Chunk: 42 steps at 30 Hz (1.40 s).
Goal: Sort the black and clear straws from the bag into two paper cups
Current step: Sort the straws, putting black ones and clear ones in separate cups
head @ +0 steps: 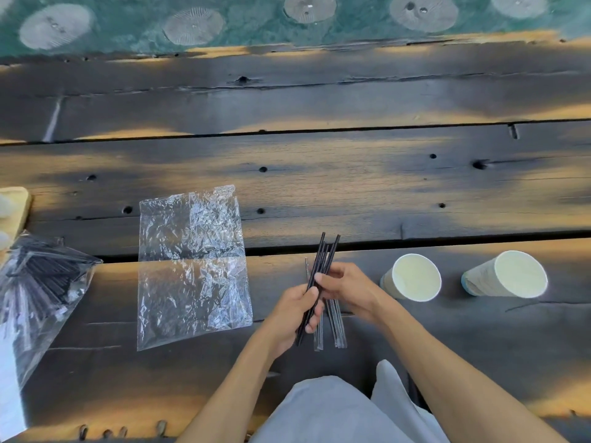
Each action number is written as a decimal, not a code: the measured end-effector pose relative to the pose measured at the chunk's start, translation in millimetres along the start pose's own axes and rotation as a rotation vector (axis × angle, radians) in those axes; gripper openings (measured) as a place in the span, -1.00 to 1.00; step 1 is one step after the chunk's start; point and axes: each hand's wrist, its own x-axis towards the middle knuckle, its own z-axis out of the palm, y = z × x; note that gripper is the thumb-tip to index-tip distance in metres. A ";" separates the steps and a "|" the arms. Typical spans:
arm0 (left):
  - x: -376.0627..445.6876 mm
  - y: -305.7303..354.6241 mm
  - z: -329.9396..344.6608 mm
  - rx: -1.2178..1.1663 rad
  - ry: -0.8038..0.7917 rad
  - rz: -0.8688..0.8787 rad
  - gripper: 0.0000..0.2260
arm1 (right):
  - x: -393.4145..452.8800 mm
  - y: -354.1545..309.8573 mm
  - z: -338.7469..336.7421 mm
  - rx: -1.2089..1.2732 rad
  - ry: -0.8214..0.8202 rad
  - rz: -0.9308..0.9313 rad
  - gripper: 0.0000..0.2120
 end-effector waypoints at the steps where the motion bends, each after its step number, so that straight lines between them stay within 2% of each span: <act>1: -3.5 -0.5 2.6 -0.025 -0.040 -0.018 -0.78 | -3.5 -2.2 1.2 0.161 -0.019 0.014 -0.79; 4: -13.6 -1.4 11.5 -0.056 -0.113 -0.033 -0.76 | -11.7 -14.1 8.6 0.535 -0.051 0.000 -0.78; 7: -23.7 -6.4 20.1 0.010 -0.100 -0.048 -0.72 | -19.5 -25.5 11.5 0.623 0.012 -0.119 -0.81; 11: -34.2 -16.9 27.7 -0.036 -0.090 -0.103 -0.71 | -30.3 -26.7 7.6 0.563 0.028 -0.196 -0.81; 15: -36.1 -17.1 40.4 -0.166 -0.043 -0.073 -0.74 | -44.4 -13.3 4.5 0.460 -0.005 -0.200 -0.78; 17: -36.8 -17.5 46.0 -0.148 -0.035 -0.052 -0.74 | -52.7 -8.6 0.7 0.324 0.039 -0.190 -0.78; 21: -33.9 -21.0 51.9 -0.006 -0.022 -0.033 -0.74 | -73.2 -17.3 -13.3 -0.147 0.136 -0.187 -0.79; 22: -32.6 -21.0 52.4 0.024 -0.028 -0.028 -0.74 | -77.6 -20.1 -18.7 -0.199 0.155 -0.185 -0.78; 30: -16.9 -8.5 70.8 0.181 -0.278 -0.015 -0.72 | -114.9 -26.4 -67.8 -0.063 0.359 -0.325 -0.83; 32: -7.4 -9.7 71.9 0.161 -0.217 0.005 -0.74 | -130.0 -34.5 -83.6 0.012 0.506 -0.397 -0.81; 36: 10.0 -19.8 59.5 0.151 0.105 -0.022 -0.78 | -149.2 -45.8 -119.7 0.185 0.867 -0.514 -0.80; 39: 19.5 -30.6 44.7 0.165 0.304 -0.060 -0.80 | -148.8 -45.0 -131.5 0.130 0.977 -0.514 -0.83; 42: 21.9 -35.5 35.6 0.182 0.402 -0.082 -0.83 | -141.7 -42.1 -127.7 0.017 0.968 -0.455 -0.87</act>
